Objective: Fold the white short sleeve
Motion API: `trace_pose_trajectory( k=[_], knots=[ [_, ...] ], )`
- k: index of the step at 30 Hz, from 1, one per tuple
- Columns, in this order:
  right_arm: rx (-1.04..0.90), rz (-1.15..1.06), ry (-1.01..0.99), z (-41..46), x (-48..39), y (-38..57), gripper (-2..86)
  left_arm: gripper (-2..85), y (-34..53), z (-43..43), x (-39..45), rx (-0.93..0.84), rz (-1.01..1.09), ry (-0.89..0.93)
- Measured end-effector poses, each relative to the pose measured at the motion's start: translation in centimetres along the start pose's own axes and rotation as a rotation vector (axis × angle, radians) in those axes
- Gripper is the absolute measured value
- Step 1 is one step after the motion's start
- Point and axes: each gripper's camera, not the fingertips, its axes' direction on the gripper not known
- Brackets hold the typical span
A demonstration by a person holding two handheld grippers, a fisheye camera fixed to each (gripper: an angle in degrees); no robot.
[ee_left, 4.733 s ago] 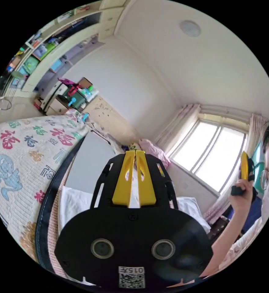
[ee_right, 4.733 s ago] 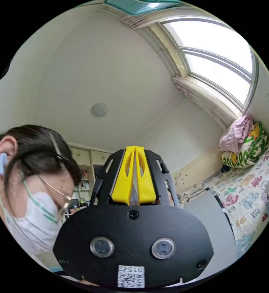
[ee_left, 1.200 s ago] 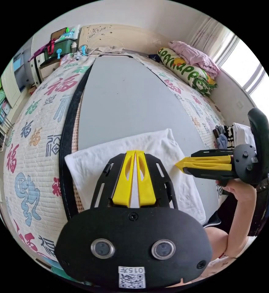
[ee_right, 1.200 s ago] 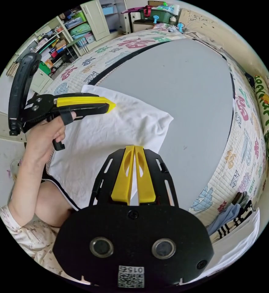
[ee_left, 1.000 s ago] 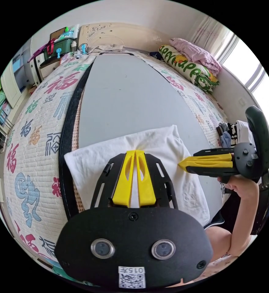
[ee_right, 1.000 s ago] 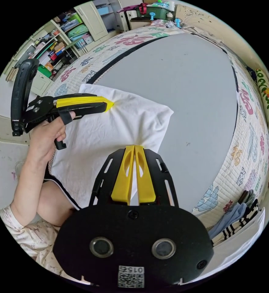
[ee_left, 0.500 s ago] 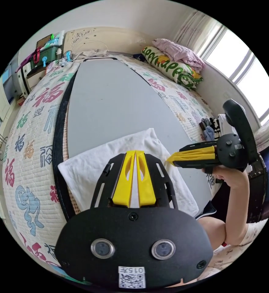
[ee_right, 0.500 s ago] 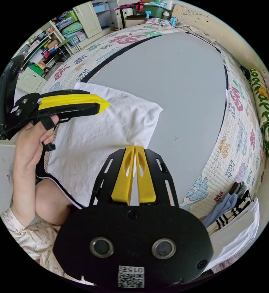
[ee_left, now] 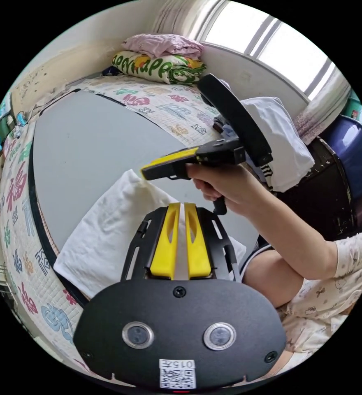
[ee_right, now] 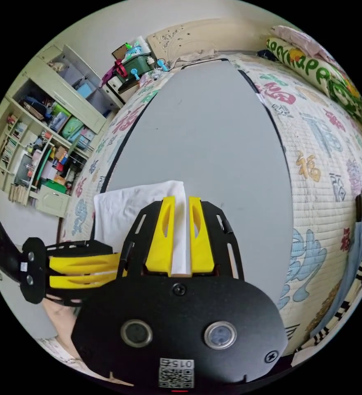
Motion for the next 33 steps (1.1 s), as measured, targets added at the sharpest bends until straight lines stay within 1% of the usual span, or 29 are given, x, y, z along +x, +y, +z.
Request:
trace_pose_trajectory(
  k=[3,5,7,9,10,11,12,14,16,17,20,22,24,25,28,30,32,33],
  knots=[
    [0.031,0.012,-0.039,-4.1,1.4,-0.6,5.7,0.2,-1.7,0.2,-1.9,0.050,-0.091,-0.086],
    [0.125,-0.006,-0.073,-8.1,1.6,-0.6,5.6,0.2,-2.6,0.5,-3.0,0.045,-0.132,-0.075],
    [0.182,-0.018,-0.111,-9.9,1.8,-0.7,5.2,0.2,-3.8,0.7,-3.2,0.024,-0.130,-0.017],
    [0.172,-0.010,-0.134,-10.1,2.1,-1.4,5.5,0.1,-6.0,1.1,-1.8,-0.067,-0.055,0.110],
    [0.134,0.008,-0.166,-9.6,2.6,-2.1,6.2,0.0,-6.6,1.3,-1.1,-0.102,-0.024,0.149],
    [0.096,0.022,-0.225,-9.1,3.2,-2.6,6.7,-0.1,-7.6,1.4,1.0,-0.162,0.056,0.219],
    [0.078,0.026,-0.252,-8.9,3.5,-2.9,7.0,-0.2,-8.4,0.9,3.2,-0.188,0.129,0.251],
    [0.050,0.057,-0.266,-9.1,4.7,-3.6,7.5,-0.5,-9.7,-0.3,6.1,-0.197,0.198,0.187],
    [0.074,0.096,-0.298,-10.4,5.9,-3.8,7.4,-0.6,-11.0,-1.0,8.0,-0.191,0.262,0.226],
    [0.097,0.118,-0.314,-11.4,6.6,-4.0,7.5,-0.7,-11.9,-0.8,8.8,-0.203,0.286,0.278],
    [0.122,0.122,-0.295,-13.1,7.0,-4.6,7.6,-0.8,-13.7,0.7,10.3,-0.304,0.335,0.329],
    [0.108,0.128,-0.284,-13.3,7.0,-5.1,7.3,-0.7,-14.2,1.1,12.0,-0.329,0.417,0.365],
    [0.117,0.130,-0.276,-13.5,6.7,-5.4,6.5,-0.7,-14.5,1.0,14.9,-0.330,0.568,0.433],
    [0.116,0.131,-0.273,-13.5,6.5,-5.7,5.6,-0.8,-14.6,1.0,16.5,-0.334,0.643,0.442],
    [0.102,0.136,-0.255,-13.4,5.7,-6.3,2.8,-0.8,-14.7,1.8,20.0,-0.373,0.775,0.421],
    [0.109,0.126,-0.233,-13.9,5.1,-6.5,1.7,-0.8,-15.2,3.4,23.4,-0.442,0.868,0.390],
    [0.112,0.116,-0.214,-14.8,4.3,-6.8,1.0,-0.8,-15.8,5.0,25.5,-0.509,0.900,0.371],
    [0.118,0.114,-0.209,-15.1,4.2,-6.8,0.9,-0.8,-16.2,6.5,26.6,-0.572,0.904,0.359]
  ],
)
